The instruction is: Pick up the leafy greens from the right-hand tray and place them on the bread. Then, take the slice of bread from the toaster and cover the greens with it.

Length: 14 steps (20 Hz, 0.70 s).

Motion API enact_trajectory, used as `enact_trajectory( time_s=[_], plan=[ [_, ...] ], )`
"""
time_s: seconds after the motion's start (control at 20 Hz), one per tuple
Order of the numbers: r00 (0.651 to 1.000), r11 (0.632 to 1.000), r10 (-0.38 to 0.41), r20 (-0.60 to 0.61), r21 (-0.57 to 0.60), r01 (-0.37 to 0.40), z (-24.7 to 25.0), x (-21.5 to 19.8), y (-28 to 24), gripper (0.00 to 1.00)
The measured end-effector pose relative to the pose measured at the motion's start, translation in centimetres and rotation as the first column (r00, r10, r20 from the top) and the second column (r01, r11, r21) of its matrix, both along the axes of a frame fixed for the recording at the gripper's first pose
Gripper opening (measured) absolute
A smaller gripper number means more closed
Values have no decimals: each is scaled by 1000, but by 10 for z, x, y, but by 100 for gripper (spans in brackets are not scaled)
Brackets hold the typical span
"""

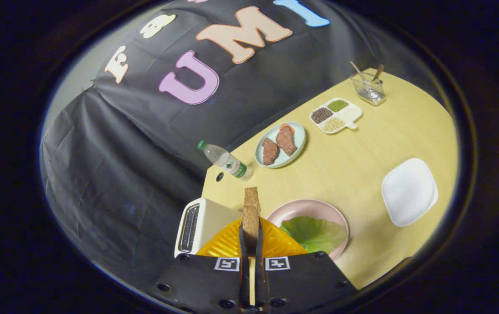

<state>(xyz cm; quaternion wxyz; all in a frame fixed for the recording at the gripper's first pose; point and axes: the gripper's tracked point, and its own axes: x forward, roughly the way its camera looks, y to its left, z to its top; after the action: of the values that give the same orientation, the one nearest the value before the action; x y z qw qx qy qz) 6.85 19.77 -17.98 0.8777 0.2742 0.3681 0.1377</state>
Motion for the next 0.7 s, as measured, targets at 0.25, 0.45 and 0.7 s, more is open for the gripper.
enact_trajectory(
  time_s=[0.25,0.45,0.7],
  plan=[
    [996,996,-47,-80,73,53,-37,1,-7,7],
    [991,997,-48,-126,60,56,-69,-1,-10,7],
    [988,998,-60,-143,-25,57,-94,-4,-19,7]
  ],
)
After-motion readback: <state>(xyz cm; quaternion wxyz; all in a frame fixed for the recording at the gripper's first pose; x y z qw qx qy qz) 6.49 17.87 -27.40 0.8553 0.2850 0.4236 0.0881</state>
